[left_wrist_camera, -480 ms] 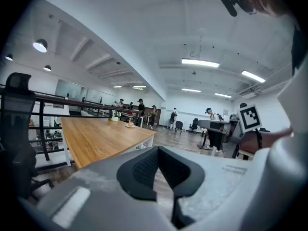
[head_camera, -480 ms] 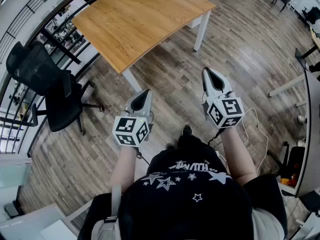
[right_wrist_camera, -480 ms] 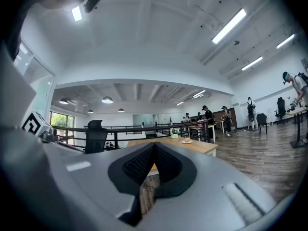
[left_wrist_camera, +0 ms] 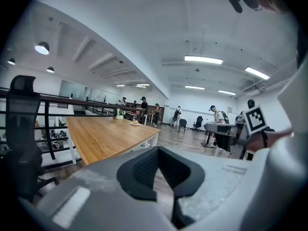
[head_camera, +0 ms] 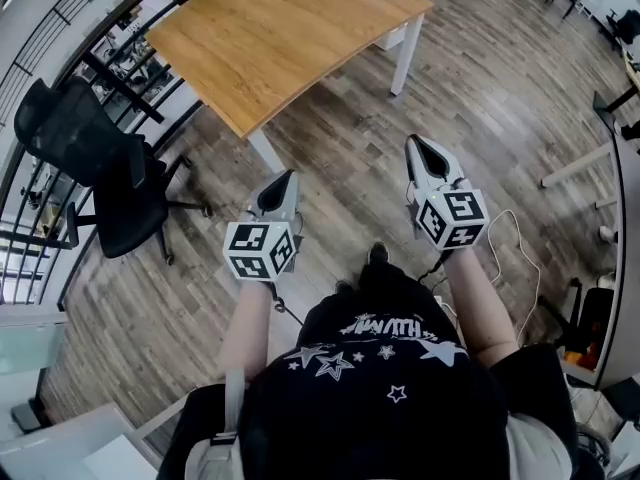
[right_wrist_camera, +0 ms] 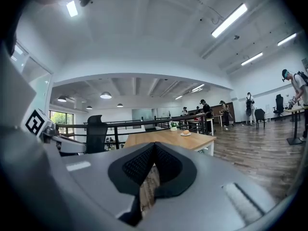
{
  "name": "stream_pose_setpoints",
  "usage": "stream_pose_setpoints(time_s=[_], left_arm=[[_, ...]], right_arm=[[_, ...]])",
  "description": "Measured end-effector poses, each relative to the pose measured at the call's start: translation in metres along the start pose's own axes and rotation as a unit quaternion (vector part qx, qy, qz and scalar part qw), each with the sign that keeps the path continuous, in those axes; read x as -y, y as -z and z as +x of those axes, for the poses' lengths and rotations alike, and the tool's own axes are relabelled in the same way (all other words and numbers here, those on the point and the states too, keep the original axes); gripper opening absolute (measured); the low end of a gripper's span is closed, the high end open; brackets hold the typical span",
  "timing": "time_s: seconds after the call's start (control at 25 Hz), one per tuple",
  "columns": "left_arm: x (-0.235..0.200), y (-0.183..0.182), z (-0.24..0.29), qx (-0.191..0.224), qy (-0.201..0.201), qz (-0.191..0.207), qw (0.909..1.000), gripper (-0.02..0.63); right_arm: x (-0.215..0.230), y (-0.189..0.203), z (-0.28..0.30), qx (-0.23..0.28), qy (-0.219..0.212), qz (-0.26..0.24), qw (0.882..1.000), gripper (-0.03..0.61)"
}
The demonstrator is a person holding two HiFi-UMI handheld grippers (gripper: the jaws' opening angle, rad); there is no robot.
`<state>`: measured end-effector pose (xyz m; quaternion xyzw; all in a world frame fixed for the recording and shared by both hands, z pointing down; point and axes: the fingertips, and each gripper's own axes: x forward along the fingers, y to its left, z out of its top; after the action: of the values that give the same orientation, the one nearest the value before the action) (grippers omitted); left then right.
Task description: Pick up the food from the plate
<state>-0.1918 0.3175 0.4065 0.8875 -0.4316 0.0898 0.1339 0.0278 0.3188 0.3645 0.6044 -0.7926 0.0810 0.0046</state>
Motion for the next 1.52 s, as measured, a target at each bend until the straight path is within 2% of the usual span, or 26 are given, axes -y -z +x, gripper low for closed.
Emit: stream_pose_setpoints(time_s=[0.2, 0.36, 0.56, 0.8, 0.92, 1.16, 1.32, 1.52], left_arm=[[-0.005, 0.011, -0.004, -0.007, 0.001, -0.011, 0.9999, 0.002], [-0.01, 0.016, 0.006, -0.014, -0.003, -0.011, 0.9998, 0.002], [-0.037, 0.007, 0.027, -0.014, -0.029, -0.01, 0.9994, 0.002], [-0.066, -0.006, 0.088, -0.013, -0.053, -0.04, 0.9977, 0.002], [-0.067, -0.016, 0.131, -0.018, -0.055, -0.035, 0.9977, 0.002], [-0.064, -0.028, 0.202, -0.035, -0.066, -0.03, 0.9967, 0.002], [-0.07, -0.036, 0.243, -0.039, -0.08, -0.042, 0.9952, 0.002], [-0.085, -0.052, 0.279, -0.029, -0.111, -0.026, 0.9931, 0.002]], right_arm=[[0.003, 0.004, -0.001, 0.001, 0.007, 0.01, 1.0, 0.0], [0.022, 0.007, 0.017, 0.002, 0.014, 0.026, 1.0, 0.002], [0.031, 0.013, 0.064, -0.005, -0.01, 0.019, 1.0, 0.002], [0.071, 0.004, 0.135, -0.012, -0.03, 0.021, 0.999, 0.002], [0.102, -0.006, 0.169, -0.009, -0.037, 0.021, 0.999, 0.002], [0.16, -0.007, 0.227, -0.035, -0.06, 0.017, 0.997, 0.002], [0.198, -0.013, 0.259, -0.033, -0.062, 0.028, 0.997, 0.002], [0.231, -0.009, 0.282, -0.039, -0.077, 0.033, 0.996, 0.002]])
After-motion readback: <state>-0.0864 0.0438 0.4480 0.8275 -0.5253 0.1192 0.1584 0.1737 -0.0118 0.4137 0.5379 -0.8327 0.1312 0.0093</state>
